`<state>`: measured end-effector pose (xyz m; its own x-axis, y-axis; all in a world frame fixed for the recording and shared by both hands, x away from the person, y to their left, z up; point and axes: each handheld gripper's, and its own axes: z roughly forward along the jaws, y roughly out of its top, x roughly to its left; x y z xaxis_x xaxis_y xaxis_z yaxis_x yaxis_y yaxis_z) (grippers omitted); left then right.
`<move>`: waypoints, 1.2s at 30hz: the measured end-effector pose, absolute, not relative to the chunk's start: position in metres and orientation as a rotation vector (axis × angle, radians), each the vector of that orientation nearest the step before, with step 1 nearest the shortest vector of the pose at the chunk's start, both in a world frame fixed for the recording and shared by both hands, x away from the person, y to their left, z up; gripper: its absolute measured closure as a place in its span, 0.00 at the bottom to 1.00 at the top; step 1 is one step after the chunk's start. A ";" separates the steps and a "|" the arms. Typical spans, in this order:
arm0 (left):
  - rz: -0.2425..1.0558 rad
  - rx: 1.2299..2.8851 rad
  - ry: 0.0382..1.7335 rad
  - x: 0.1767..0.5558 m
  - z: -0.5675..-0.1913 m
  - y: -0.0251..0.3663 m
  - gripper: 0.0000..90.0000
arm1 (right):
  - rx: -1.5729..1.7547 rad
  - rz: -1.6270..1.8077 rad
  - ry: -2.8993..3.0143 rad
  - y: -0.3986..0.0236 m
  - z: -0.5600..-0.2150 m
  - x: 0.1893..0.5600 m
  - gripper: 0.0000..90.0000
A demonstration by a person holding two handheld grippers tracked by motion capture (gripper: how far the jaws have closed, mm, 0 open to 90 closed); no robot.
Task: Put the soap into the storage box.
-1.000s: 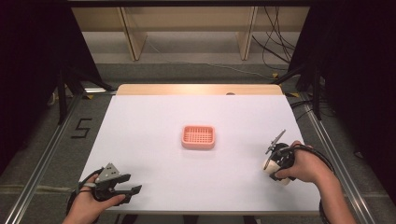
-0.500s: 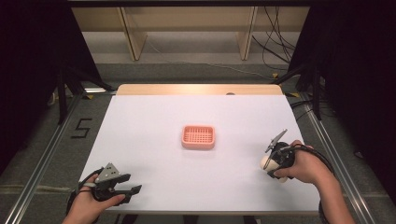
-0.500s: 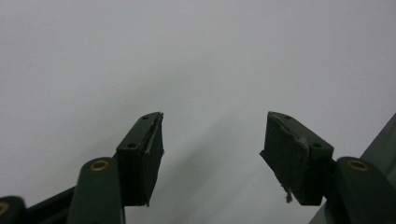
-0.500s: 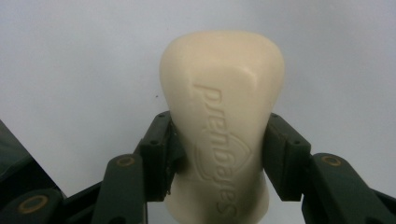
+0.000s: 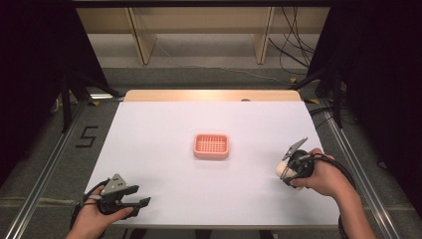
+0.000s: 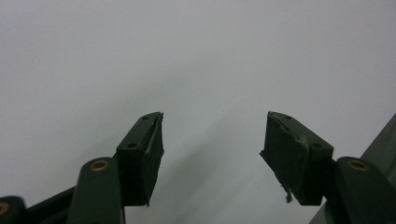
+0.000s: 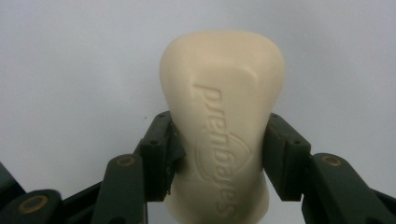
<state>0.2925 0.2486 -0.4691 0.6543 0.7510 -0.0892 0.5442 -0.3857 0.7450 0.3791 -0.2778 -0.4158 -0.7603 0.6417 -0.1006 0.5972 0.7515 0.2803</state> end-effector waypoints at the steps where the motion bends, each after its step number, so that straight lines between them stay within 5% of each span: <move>1: 0.350 2.100 0.994 0.293 -0.469 0.249 0.41 | 0.984 0.351 2.763 -0.278 -0.416 0.379 0.56; 36: 0.345 2.088 1.003 0.292 -0.470 0.248 0.41 | 0.957 0.569 2.598 -0.269 -0.417 0.383 0.56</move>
<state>0.2924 0.2482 -0.4696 0.6520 0.7535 -0.0843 0.5424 -0.3859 0.7462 0.3830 -0.2686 -0.4166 -0.7273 0.6694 -0.1516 0.5449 0.6974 0.4656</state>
